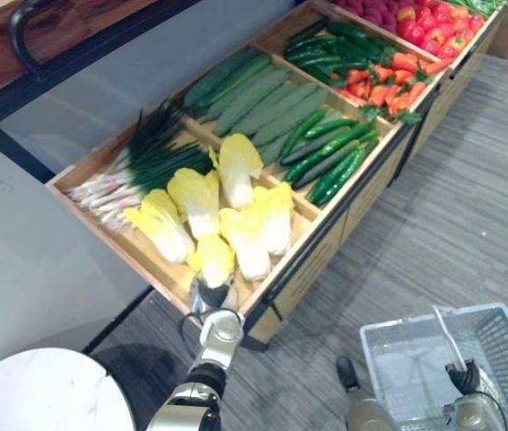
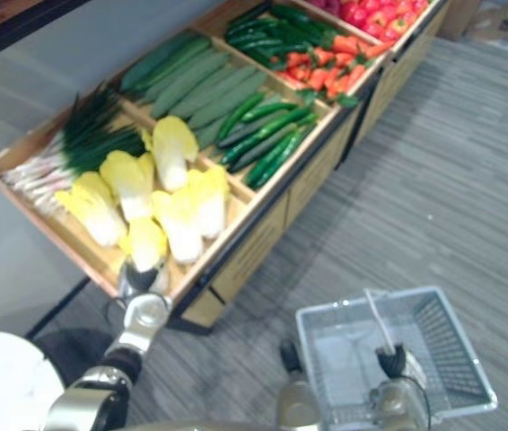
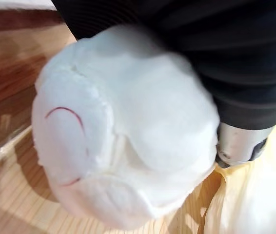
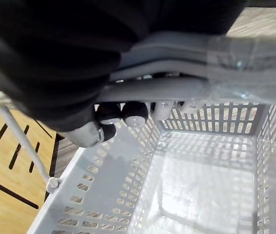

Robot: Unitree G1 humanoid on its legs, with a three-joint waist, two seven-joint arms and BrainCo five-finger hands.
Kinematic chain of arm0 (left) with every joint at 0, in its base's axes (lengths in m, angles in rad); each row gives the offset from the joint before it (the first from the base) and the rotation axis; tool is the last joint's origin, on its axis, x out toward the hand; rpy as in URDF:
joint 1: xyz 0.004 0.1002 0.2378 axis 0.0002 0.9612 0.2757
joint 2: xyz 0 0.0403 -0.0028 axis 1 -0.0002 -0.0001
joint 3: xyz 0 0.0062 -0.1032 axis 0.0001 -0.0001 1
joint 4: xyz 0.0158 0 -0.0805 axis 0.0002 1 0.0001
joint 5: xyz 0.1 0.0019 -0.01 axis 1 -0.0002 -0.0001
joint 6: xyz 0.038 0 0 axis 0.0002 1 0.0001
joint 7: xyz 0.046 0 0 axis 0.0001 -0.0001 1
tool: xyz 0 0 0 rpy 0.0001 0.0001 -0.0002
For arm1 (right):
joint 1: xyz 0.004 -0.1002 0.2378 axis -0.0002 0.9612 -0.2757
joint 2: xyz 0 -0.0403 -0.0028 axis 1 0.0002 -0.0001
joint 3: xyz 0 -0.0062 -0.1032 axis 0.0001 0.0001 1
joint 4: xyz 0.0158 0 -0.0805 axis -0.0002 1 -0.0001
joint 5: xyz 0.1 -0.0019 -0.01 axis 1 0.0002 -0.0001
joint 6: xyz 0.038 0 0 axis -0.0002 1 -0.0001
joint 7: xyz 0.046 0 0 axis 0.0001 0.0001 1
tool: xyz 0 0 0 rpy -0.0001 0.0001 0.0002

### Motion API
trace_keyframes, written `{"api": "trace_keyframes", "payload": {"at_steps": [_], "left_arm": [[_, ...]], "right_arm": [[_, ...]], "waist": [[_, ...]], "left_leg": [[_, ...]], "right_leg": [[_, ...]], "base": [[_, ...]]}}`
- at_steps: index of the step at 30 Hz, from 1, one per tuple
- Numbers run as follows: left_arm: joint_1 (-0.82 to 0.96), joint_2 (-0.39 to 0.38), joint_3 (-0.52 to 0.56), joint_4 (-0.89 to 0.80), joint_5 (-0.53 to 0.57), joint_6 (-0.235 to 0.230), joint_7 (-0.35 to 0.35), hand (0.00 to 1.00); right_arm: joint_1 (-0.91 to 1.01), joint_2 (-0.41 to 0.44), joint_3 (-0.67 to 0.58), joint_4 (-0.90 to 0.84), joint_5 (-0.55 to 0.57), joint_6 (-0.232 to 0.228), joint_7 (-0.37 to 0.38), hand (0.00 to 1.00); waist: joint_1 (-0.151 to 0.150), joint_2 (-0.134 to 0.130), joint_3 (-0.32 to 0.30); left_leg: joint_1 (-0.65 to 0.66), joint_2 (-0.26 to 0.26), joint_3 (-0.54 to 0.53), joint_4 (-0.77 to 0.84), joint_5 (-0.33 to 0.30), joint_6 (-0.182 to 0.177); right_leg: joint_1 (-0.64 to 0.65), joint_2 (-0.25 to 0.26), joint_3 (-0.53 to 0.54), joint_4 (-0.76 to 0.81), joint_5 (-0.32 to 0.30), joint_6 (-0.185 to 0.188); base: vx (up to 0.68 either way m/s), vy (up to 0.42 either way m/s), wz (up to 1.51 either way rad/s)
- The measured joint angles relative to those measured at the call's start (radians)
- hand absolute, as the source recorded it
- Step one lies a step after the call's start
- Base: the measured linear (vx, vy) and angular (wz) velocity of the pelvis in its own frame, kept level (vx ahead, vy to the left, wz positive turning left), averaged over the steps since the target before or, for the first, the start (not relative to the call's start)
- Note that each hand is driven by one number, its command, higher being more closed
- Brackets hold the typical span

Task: Pick vegetable in the basket

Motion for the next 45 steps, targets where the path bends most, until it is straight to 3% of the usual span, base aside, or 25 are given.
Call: {"api": "trace_keyframes", "payload": {"at_steps": [11,14,19,30,34,45], "left_arm": [[-0.014,0.009,-0.002,0.004,-0.028,-0.005,0.000,1.00],[-0.018,0.008,-0.006,0.005,-0.066,-0.008,-0.003,1.00],[-0.015,0.006,-0.039,-0.017,-0.106,-0.018,-0.011,1.00],[0.095,-0.001,-0.099,-0.218,-0.144,-0.031,-0.123,1.00],[0.147,-0.008,-0.123,-0.305,-0.143,-0.030,-0.161,1.00],[0.268,-0.021,-0.128,-0.478,-0.133,-0.024,-0.190,1.00]], "right_arm": [[-0.002,0.000,0.004,0.008,0.000,0.000,0.000,1.00],[-0.003,0.000,0.004,0.028,0.000,0.000,0.000,1.00],[0.006,0.006,-0.002,0.044,0.001,0.006,0.000,1.00],[0.020,0.027,-0.047,0.049,0.002,0.014,0.000,1.00],[0.024,0.031,-0.069,0.048,0.001,0.025,0.002,1.00],[0.044,0.061,-0.112,0.040,-0.001,0.033,0.008,1.00]], "waist": [[-0.004,-0.005,-0.002],[-0.019,-0.014,-0.004],[-0.018,-0.026,-0.005],[-0.009,-0.023,-0.011],[0.008,-0.023,-0.011],[0.017,-0.038,-0.019]], "left_leg": [[0.005,0.008,-0.010,-0.017,0.000,0.000],[0.006,0.008,-0.032,-0.017,0.000,0.000],[0.008,0.003,-0.043,-0.017,0.001,0.000],[0.006,-0.002,-0.086,-0.017,0.002,0.003],[0.005,-0.007,-0.090,-0.019,0.002,0.003],[0.005,-0.010,-0.112,-0.033,0.003,0.005]], "right_leg": [[0.007,0.006,-0.022,0.005,0.010,0.002],[0.021,0.001,-0.040,0.005,0.010,0.002],[0.032,-0.007,-0.054,0.005,0.012,0.005],[0.051,-0.010,-0.089,0.005,0.012,0.005],[0.052,-0.015,-0.093,0.005,0.012,0.005],[0.056,-0.021,-0.110,0.005,0.014,0.008]], "base": [[-0.04,-0.042,0.04],[-0.05,-0.031,0.18],[-0.04,-0.023,0.10],[-0.04,-0.032,0.09],[-0.05,-0.025,0.05],[-0.04,-0.029,0.05]]}}
